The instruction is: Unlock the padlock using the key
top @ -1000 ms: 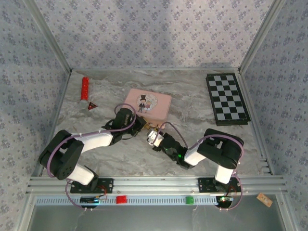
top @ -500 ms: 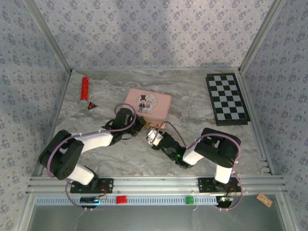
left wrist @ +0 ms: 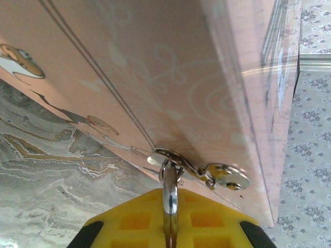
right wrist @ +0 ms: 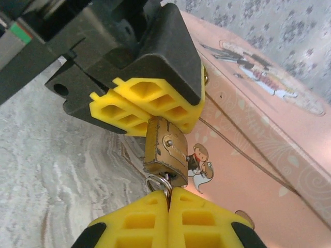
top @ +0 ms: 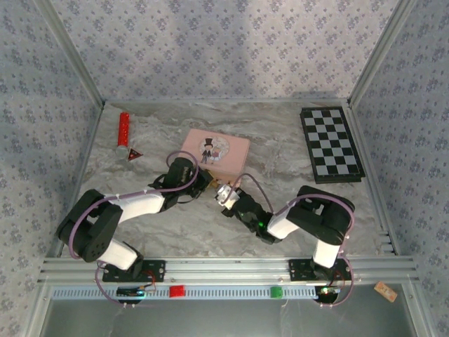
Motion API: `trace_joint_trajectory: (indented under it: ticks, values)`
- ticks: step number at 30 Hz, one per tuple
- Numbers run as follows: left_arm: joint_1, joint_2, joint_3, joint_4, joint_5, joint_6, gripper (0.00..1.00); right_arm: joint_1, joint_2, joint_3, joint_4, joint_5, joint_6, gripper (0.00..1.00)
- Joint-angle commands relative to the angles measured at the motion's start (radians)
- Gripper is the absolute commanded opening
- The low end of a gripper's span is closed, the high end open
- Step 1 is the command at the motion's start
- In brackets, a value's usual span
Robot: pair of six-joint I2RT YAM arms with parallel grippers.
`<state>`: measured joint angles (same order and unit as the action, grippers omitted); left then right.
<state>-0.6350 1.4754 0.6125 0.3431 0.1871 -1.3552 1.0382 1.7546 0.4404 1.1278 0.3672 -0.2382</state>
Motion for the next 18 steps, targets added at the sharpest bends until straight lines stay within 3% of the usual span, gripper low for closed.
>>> trace_joint_trajectory:
  ticks: [1,9,18]
  values:
    - [-0.015,-0.015,0.031,0.119,0.042,0.014,0.01,-0.033,-0.075,0.033,-0.084,-0.077,0.173,0.00]
    - [-0.015,0.003,0.032,0.145,0.052,0.018,0.01,-0.081,-0.119,0.056,-0.206,-0.252,0.472,0.00]
    - [-0.016,0.035,0.029,0.182,0.061,0.016,0.04,-0.177,-0.040,0.032,-0.083,-0.423,0.809,0.00]
